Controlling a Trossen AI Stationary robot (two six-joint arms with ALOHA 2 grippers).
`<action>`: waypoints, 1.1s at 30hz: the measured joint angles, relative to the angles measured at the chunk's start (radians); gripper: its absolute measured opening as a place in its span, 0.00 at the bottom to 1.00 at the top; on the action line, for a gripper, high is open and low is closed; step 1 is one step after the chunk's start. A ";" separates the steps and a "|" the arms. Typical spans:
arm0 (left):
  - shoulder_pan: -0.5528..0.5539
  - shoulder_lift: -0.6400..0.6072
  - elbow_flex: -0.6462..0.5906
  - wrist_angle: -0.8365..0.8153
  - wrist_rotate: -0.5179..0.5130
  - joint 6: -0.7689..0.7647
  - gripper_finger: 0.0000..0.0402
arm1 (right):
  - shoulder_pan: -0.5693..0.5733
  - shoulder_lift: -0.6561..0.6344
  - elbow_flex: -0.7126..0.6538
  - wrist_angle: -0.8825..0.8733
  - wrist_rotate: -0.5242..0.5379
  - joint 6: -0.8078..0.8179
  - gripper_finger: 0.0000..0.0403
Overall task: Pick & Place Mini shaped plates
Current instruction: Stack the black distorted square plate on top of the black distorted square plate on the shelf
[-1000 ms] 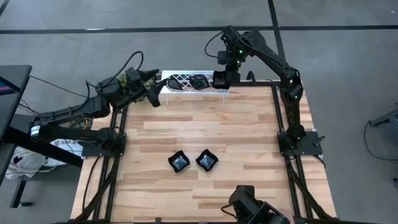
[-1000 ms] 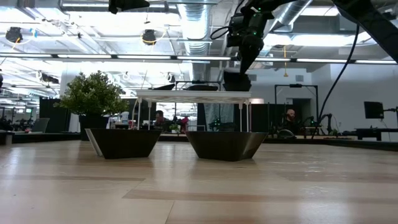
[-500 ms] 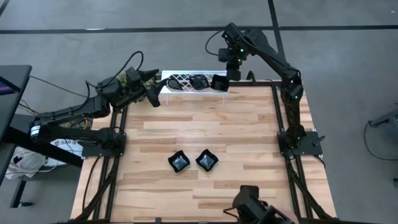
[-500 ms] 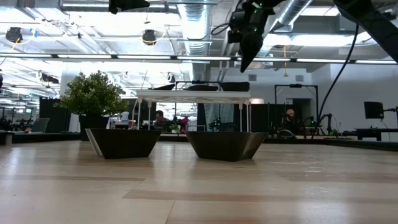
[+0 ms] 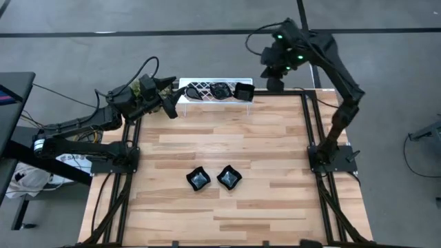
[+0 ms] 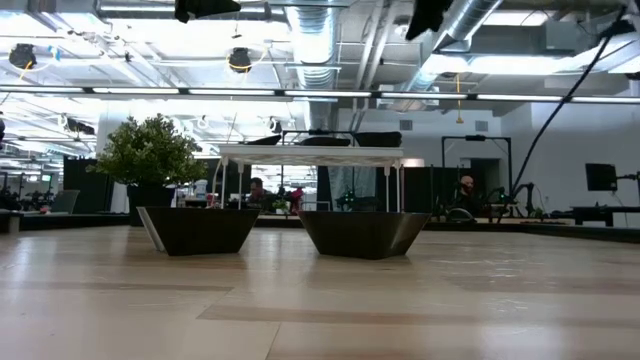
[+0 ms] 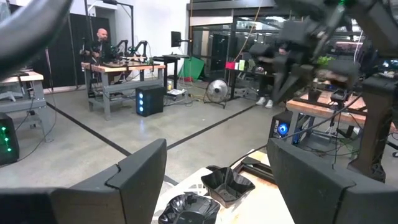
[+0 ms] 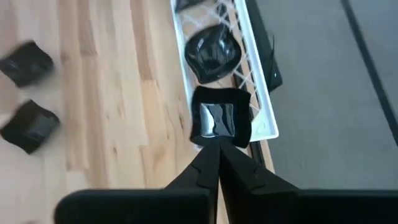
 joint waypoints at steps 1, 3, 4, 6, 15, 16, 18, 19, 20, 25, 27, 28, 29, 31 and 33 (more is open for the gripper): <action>0.000 0.000 0.000 0.000 0.000 0.000 0.70 | 0.000 -0.018 -0.007 0.001 -0.007 0.009 0.01; 0.000 0.000 0.000 0.001 0.000 0.000 0.70 | 0.000 -0.059 -0.054 0.002 -0.037 0.027 0.00; -0.003 0.000 0.000 0.001 0.003 0.000 0.70 | 0.000 -0.082 -0.097 0.002 -0.052 0.038 0.00; -0.011 0.000 0.000 0.003 0.026 0.000 0.70 | 0.000 -0.130 -0.211 0.002 -0.079 0.052 0.00; -0.090 0.000 0.000 0.009 0.068 -0.028 0.70 | 0.000 -0.471 -0.927 0.473 -0.159 0.201 0.00; -0.099 0.000 0.000 0.012 0.069 -0.052 0.70 | 0.000 -0.514 -0.995 0.536 -0.159 0.225 0.00; -0.119 0.001 0.000 0.013 0.069 -0.103 0.70 | 0.000 -0.598 -1.121 0.638 -0.159 0.271 0.00; -0.134 0.005 0.000 0.016 0.067 -0.123 0.70 | 0.000 -0.637 -1.177 0.680 -0.159 0.290 0.00; -0.150 0.008 0.000 0.017 0.067 -0.135 0.70 | 0.000 -0.674 -1.228 0.710 -0.162 0.306 0.00; -0.236 0.058 0.001 0.074 0.053 -0.205 0.70 | 0.000 -0.834 -1.425 0.812 -0.220 0.378 0.00; -0.262 0.098 0.016 0.097 0.040 -0.231 0.70 | 0.004 -0.894 -1.478 0.833 -0.245 0.401 0.00; -0.274 0.122 0.031 0.097 0.040 -0.235 0.70 | 0.006 -0.923 -1.506 0.847 -0.255 0.414 0.00; -0.286 0.150 0.048 0.097 0.040 -0.240 0.70 | 0.009 -0.950 -1.532 0.862 -0.263 0.431 0.00; -0.306 0.209 0.090 0.098 0.042 -0.250 0.70 | 0.021 -1.006 -1.581 0.902 -0.273 0.457 0.00; -0.319 0.273 0.140 0.098 0.044 -0.264 0.70 | 0.035 -1.057 -1.625 0.942 -0.286 0.485 0.00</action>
